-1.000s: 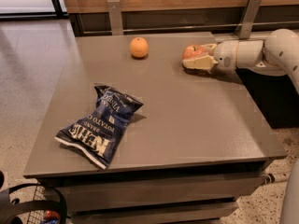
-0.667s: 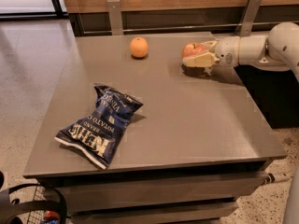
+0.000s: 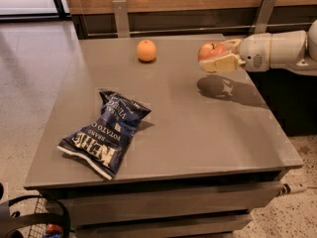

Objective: Move apple near blue chip bag

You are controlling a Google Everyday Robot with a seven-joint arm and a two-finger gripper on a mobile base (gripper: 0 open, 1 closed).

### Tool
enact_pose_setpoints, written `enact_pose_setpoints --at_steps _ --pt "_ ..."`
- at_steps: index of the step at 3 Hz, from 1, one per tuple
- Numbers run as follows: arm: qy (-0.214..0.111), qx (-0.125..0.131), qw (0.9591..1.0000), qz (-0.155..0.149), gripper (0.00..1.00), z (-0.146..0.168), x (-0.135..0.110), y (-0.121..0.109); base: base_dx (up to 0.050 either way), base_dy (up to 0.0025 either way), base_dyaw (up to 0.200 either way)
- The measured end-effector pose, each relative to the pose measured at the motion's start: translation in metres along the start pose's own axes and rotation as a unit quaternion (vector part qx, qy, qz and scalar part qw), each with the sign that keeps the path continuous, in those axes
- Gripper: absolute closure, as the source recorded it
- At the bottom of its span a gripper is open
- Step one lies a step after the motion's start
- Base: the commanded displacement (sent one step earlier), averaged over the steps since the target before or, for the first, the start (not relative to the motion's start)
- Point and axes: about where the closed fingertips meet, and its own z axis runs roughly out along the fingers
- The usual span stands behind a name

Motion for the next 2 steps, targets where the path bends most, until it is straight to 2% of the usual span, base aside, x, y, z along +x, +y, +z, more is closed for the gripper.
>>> enact_pose_setpoints --at_steps 2 --pt "-0.006 -0.047 0.9987 -0.017 1.00 -0.012 0.003 0.091 0.000 0.00000 0.000"
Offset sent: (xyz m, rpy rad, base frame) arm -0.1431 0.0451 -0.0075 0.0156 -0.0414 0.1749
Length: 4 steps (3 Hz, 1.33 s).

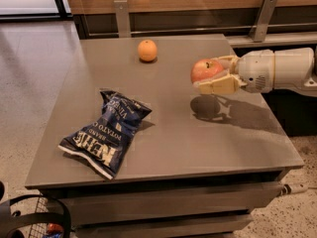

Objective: Move apple near blue chip bag

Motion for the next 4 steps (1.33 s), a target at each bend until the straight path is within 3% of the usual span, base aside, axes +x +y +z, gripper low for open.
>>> enact_pose_setpoints --at_steps 1,2,3,4 --pt "-0.016 -0.053 0.9981 -0.026 1.00 0.009 0.003 0.046 0.000 0.00000 0.000" --pt "-0.031 -0.122 0.9905 -0.057 1.00 0.024 0.002 0.085 0.000 0.00000 0.000" --pt "-0.040 -0.188 0.9778 -0.085 1.00 0.041 0.001 0.119 0.000 0.00000 0.000" --pt "-0.018 -0.234 0.9672 -0.098 1.00 0.054 0.007 0.145 0.000 0.00000 0.000"
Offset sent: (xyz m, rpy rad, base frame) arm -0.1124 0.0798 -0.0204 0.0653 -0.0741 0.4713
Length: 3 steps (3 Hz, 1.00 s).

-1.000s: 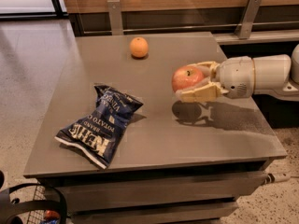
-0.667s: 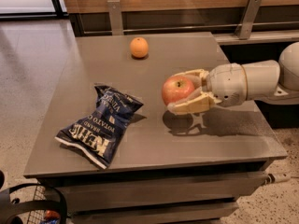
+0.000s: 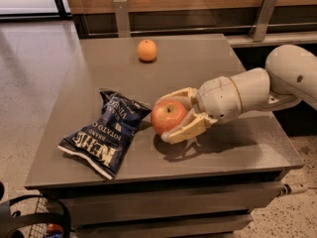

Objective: Move apple near blue chip bag

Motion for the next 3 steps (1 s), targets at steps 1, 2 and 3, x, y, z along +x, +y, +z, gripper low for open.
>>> enact_pose_setpoints --at_steps 1,2,3 --pt "0.027 -0.042 0.9988 0.000 1.00 0.019 0.005 0.020 0.000 0.00000 0.000" --pt "0.030 -0.065 0.9974 0.009 1.00 0.029 0.016 0.029 0.000 0.00000 0.000" --pt "0.020 -0.073 0.9969 0.019 1.00 0.032 0.031 0.028 0.000 0.00000 0.000"
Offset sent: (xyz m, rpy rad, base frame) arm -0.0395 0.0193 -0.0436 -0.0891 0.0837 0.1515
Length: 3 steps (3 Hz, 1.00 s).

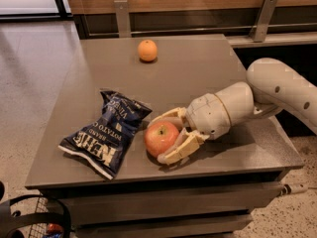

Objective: Move apple near blue chip bag

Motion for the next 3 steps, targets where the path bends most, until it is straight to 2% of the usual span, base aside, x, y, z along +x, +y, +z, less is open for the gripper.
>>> enact_pose_setpoints --at_steps 1,3 --pt "-0.004 -0.003 1.0000 0.003 0.92 0.0019 0.0041 -0.0009 0.000 0.00000 0.000" --pt "-0.004 -0.005 1.0000 0.002 0.44 0.0030 0.0028 -0.0008 0.000 0.00000 0.000"
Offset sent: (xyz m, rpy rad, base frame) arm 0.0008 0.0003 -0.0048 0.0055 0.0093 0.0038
